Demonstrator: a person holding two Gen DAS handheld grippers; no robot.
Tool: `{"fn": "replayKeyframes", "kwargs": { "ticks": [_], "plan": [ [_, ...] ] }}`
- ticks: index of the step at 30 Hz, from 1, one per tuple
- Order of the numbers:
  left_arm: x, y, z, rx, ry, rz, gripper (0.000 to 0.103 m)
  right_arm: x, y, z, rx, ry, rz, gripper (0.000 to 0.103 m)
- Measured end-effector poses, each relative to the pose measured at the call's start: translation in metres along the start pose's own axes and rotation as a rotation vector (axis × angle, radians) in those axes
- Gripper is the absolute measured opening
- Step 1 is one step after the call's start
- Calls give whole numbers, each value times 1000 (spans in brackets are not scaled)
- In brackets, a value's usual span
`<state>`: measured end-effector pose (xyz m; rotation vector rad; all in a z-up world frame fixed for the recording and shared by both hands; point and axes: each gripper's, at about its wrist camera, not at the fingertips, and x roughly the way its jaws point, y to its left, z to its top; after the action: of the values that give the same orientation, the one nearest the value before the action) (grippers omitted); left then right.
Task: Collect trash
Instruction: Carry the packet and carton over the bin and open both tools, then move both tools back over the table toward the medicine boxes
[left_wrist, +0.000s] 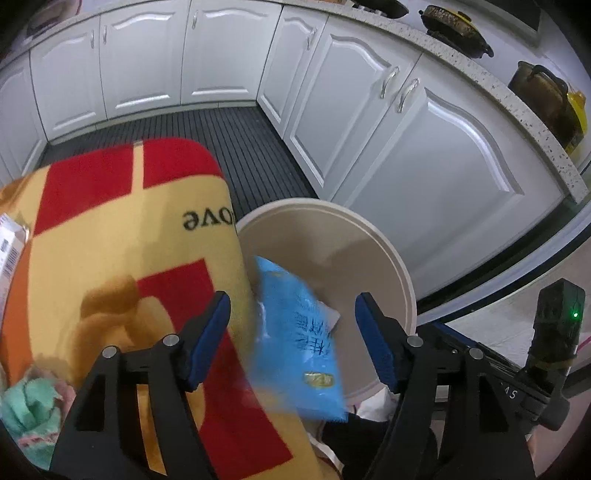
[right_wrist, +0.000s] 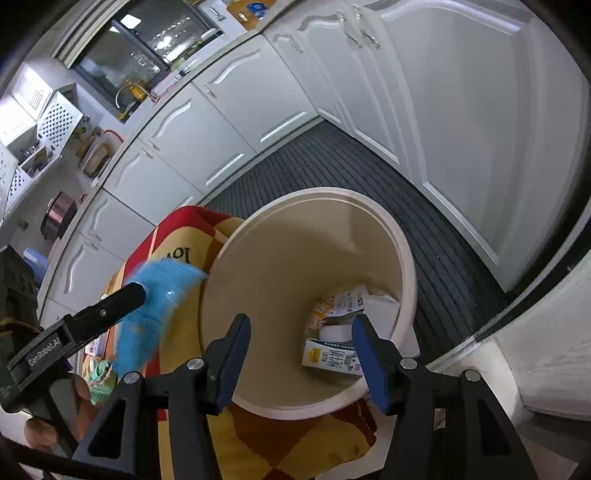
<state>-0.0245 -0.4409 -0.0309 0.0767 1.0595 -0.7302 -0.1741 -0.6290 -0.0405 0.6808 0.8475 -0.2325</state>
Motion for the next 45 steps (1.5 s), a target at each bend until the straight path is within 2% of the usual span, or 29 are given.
{"fn": "replayKeyframes", "kwargs": {
  "ticks": [3,12,23,26,30,35,37,41,45],
  "plan": [
    [-2,1,-2,12,-1,20,69,1,1,-3,3,5,-2,64],
    [-32,15,-11,21,-54,164,69,7,31,-10,-63,18,12,64],
    [-69,51,-30,-5,-94,242,69,13,86,-25,-191,26,-28,66],
    [-83,72,-36,-38,-101,249,69,11,104,-29,-218,23,-15,72],
    [-107,112,-42,-89,-95,257,69,10,130,-34,-264,21,16,73],
    [-137,172,-46,-126,-129,336,69,18,173,-40,-324,42,77,73],
    [-141,196,-46,-134,-113,372,69,27,189,-42,-340,62,104,75],
    [-134,244,-46,-98,-59,402,70,47,219,-48,-369,111,140,75],
    [-123,271,-39,-25,-58,447,70,63,244,-51,-400,134,144,75]
  ]
}}
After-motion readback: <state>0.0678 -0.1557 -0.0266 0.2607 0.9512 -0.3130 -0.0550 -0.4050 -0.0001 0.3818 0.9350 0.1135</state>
